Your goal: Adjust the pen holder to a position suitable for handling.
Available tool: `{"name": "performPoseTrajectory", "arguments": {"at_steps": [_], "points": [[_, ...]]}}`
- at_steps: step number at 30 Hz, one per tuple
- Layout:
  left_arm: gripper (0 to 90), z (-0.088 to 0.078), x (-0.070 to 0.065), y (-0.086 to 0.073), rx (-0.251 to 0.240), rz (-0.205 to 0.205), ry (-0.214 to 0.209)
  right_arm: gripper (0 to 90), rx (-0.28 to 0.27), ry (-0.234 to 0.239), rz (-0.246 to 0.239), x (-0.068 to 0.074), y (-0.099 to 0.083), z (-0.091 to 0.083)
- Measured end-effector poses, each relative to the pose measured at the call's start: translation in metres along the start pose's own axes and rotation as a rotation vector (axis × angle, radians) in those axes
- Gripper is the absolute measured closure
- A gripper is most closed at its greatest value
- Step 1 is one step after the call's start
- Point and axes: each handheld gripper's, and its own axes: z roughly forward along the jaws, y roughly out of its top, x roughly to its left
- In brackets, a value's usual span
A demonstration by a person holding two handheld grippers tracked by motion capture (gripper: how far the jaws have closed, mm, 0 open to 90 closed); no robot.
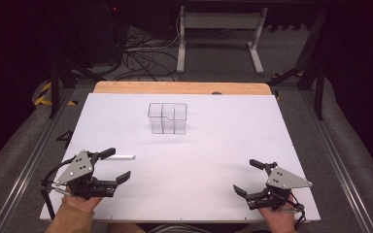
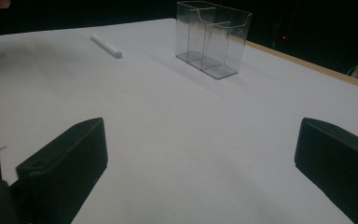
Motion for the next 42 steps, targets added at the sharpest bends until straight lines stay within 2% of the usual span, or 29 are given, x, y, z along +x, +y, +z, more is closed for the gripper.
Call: {"name": "performPoseTrajectory", "arguments": {"at_steps": [2, 15, 19, 22, 24, 26, 29, 33, 37, 42], "points": [[13.4, 0.004, 0.002, 0.004, 0.005, -0.012, -0.012, 3.0, -0.005, -0.005, 0.003, -0.002, 0.0, -0.001], [12.3, 0.028, 0.012, 0.029, 0.023, 0.02, -0.043, 3.0, -0.005, -0.024, 0.016, -0.003, -0.003, -0.011], [11.4, 0.036, 0.013, 0.034, 0.02, 0.018, -0.064, 3.0, -0.005, -0.018, 0.02, -0.002, -0.004, -0.011], [10.6, 0.04, 0.015, 0.037, 0.013, 0.02, -0.118, 2.9, -0.005, -0.015, 0.02, -0.001, -0.004, -0.01], [10.6, 0.043, 0.014, 0.039, 0.011, 0.03, -0.118, 3.0, -0.004, -0.014, 0.021, -0.001, -0.004, -0.01], [11.5, 0.048, 0.013, 0.043, 0.032, 0.049, -0.107, 2.9, -0.003, -0.012, 0.022, -0.002, -0.005, -0.011], [12.3, 0.05, 0.014, 0.044, 0.038, 0.056, -0.106, 2.9, -0.003, -0.009, 0.022, -0.002, -0.005, -0.01], [15.3, 0.054, 0.018, 0.046, 0.049, 0.025, -0.118, 2.9, 0.001, -0.004, 0.021, -0.001, -0.005, -0.01], [18.5, 0.057, 0.021, 0.049, 0.065, 0.015, -0.134, 3.0, 0.0, -0.002, 0.019, -0.001, -0.005, -0.01], [21.1, 0.065, 0.028, 0.058, 0.104, 0.05, -0.135, 3.0, 0.001, 0.0, 0.017, -0.001, -0.005, -0.01]]}}
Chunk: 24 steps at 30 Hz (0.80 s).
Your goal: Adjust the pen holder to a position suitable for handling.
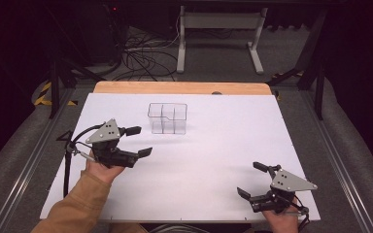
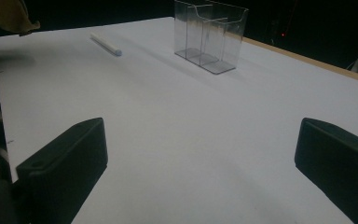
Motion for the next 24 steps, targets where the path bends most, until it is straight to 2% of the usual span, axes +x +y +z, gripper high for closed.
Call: {"name": "performPoseTrajectory", "arguments": {"at_steps": [3, 5, 7, 10, 12, 16, 21, 24], "points": [[21.7, 0.004, 0.006, 0.005, 0.015, 0.017, 0.005, 3.0, 0.001, 0.001, -0.001, 0.0, 0.0, 0.0], [21.7, 0.007, 0.011, 0.007, 0.026, 0.007, -0.004, 2.9, 0.0, 0.001, -0.001, 0.0, 0.0, 0.0], [21.7, 0.011, 0.017, 0.01, 0.034, -0.028, -0.029, 3.0, -0.002, 0.004, 0.001, 0.0, 0.0, -0.001], [21.7, 0.015, 0.023, 0.012, 0.036, -0.04, -0.025, 2.9, -0.003, 0.006, 0.001, -0.001, 0.0, -0.001], [21.7, 0.019, 0.027, 0.014, 0.045, -0.032, -0.022, 2.9, -0.002, 0.007, 0.0, -0.001, 0.0, -0.001], [22.0, 0.029, 0.034, 0.019, 0.084, 0.035, 0.019, 2.9, -0.001, 0.008, 0.0, -0.001, 0.0, -0.001], [20.3, 0.037, 0.039, 0.022, 0.085, 0.047, 0.024, 2.9, -0.002, 0.011, 0.001, -0.001, 0.0, -0.001], [19.8, 0.041, 0.044, 0.022, 0.074, 0.023, 0.02, 3.0, -0.002, 0.011, 0.003, -0.001, -0.001, -0.001]]}}
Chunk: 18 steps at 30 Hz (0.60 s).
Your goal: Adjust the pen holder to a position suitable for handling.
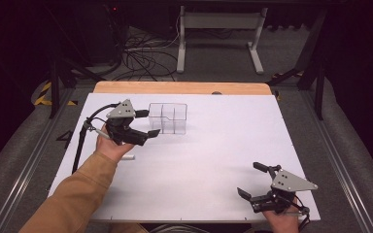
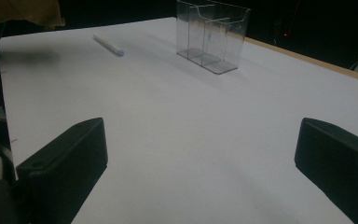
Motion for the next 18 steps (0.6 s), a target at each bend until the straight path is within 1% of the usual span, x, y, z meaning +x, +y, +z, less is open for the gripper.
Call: {"name": "performPoseTrajectory", "arguments": {"at_steps": [3, 6, 8, 9, 10, 12, 15, 16, 18], "points": [[19.7, 0.004, 0.004, 0.0, 0.003, -0.018, -0.001, 2.9, -0.001, 0.002, -0.002, 0.0, 0.0, 0.0], [19.7, 0.007, 0.005, 0.001, 0.016, -0.005, 0.008, 2.9, -0.001, 0.004, -0.001, 0.0, 0.0, 0.0], [19.4, 0.01, 0.004, 0.001, 0.017, 0.009, 0.024, 2.9, -0.002, 0.005, 0.001, 0.0, 0.0, 0.0], [18.7, 0.01, 0.004, 0.0, 0.018, 0.003, 0.022, 3.0, 0.0, 0.006, 0.001, 0.0, 0.0, 0.0], [18.7, 0.012, 0.004, 0.0, 0.022, 0.0, -0.001, 2.9, 0.0, 0.007, 0.002, 0.0, 0.0, 0.0], [18.9, 0.013, 0.004, -0.001, 0.027, 0.005, -0.01, 2.9, -0.002, 0.008, 0.003, 0.0, 0.0, 0.0], [20.7, 0.013, 0.004, -0.001, 0.034, 0.036, -0.009, 3.0, -0.005, 0.013, 0.01, 0.0, -0.001, 0.0], [20.7, 0.013, 0.006, 0.0, 0.046, 0.048, -0.007, 3.0, -0.005, 0.013, 0.01, 0.0, -0.001, 0.0], [22.7, 0.015, 0.008, 0.002, 0.08, 0.06, -0.011, 3.0, -0.006, 0.015, 0.01, 0.0, -0.001, 0.0]]}}
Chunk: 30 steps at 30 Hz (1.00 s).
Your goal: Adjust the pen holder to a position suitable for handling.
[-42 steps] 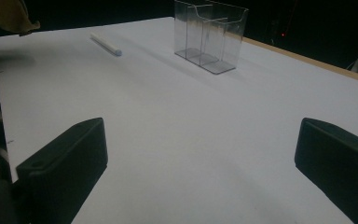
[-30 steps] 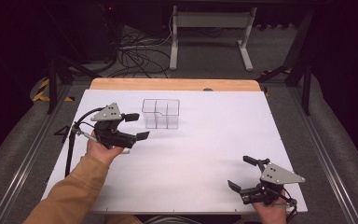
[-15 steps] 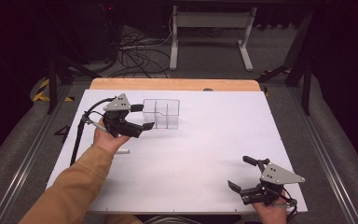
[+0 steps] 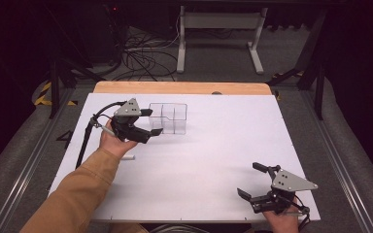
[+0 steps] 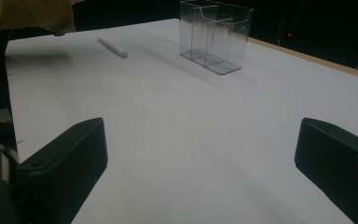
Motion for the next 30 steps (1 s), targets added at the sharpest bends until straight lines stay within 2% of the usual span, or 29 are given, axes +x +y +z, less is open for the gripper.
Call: {"name": "performPoseTrajectory", "arguments": {"at_steps": [4, 6, 13, 19, 23, 30], "points": [[23.4, 0.005, 0.005, 0.004, 0.049, 0.031, 0.003, 3.0, 0.002, 0.003, 0.0, 0.001, 0.0, 0.0], [23.4, 0.009, 0.009, 0.007, 0.078, 0.029, 0.0, 2.9, 0.002, 0.006, 0.002, 0.001, 0.0, 0.001], [28.1, 0.02, 0.024, 0.012, 0.136, 0.016, 0.014, 3.0, 0.001, 0.01, 0.005, 0.0, -0.001, 0.0], [31.2, 0.034, 0.029, 0.015, 0.201, 0.028, 0.031, 2.9, 0.002, 0.013, 0.006, 0.0, -0.001, 0.0], [31.4, 0.04, 0.031, 0.017, 0.22, -0.006, 0.033, 2.9, 0.0, 0.016, 0.008, 0.0, -0.001, 0.0], [35.1, 0.053, 0.038, 0.011, 0.292, -0.002, 0.072, 3.0, 0.0, 0.021, 0.008, 0.0, -0.002, 0.0]]}}
